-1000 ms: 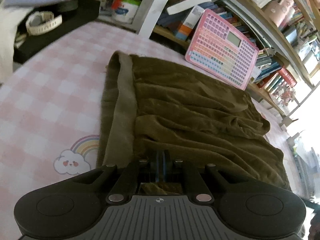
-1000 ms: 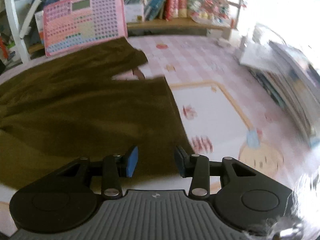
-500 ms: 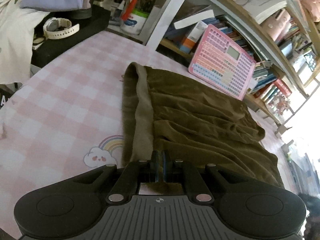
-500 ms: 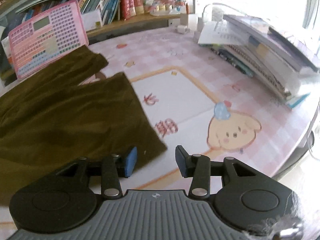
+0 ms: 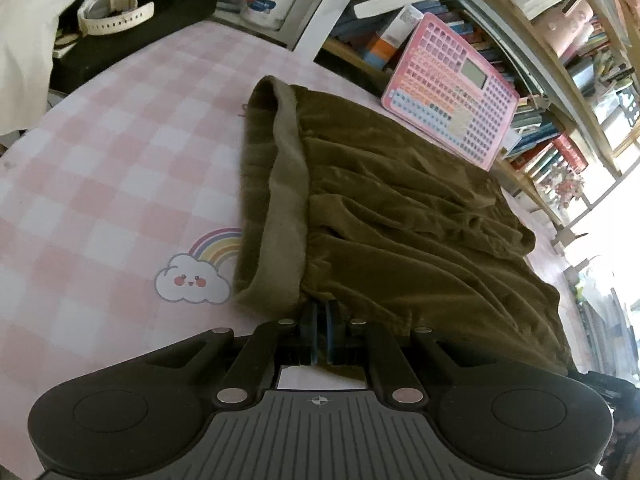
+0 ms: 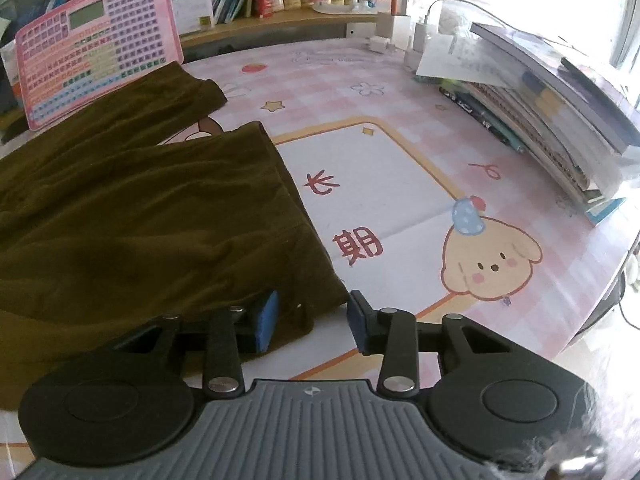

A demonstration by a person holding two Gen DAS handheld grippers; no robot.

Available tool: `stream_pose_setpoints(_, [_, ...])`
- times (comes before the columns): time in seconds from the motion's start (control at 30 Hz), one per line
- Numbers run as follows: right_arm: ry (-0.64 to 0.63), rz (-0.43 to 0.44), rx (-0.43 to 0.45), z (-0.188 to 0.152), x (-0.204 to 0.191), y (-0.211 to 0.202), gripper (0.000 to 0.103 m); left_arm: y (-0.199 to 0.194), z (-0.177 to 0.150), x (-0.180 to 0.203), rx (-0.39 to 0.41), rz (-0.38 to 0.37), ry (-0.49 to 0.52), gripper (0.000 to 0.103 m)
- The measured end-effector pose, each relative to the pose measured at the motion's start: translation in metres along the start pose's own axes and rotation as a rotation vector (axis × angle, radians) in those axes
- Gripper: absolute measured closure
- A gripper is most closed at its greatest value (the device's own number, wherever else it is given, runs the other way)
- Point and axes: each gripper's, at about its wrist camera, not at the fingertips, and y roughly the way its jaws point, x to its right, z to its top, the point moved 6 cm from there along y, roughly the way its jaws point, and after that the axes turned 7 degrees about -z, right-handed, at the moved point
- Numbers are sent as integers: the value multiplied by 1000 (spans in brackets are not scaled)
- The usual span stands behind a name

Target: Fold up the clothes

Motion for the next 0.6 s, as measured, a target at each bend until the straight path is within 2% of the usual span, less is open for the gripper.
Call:
stream_pose_setpoints(0.13, [-3,-44,15,2,10,3,64,0,-1,3,-15,14,18,96])
stream_pose_setpoints(0.23, [19,-47,5,3,17,5,61,0,0,3,-20,13,18,96])
stream_pose_setpoints(0.43, [39,-45,-15,3,19,1,60,0,2,4,-30,15,28,96])
stream_pose_setpoints(0.5, [58,-34,-6,3,21,-6,59,-5,6,11,-11,30,55,96])
stream_pose_setpoints(0.6, [65,-26,20,6,22,-18,58,-13,14,27,21,8,98,95])
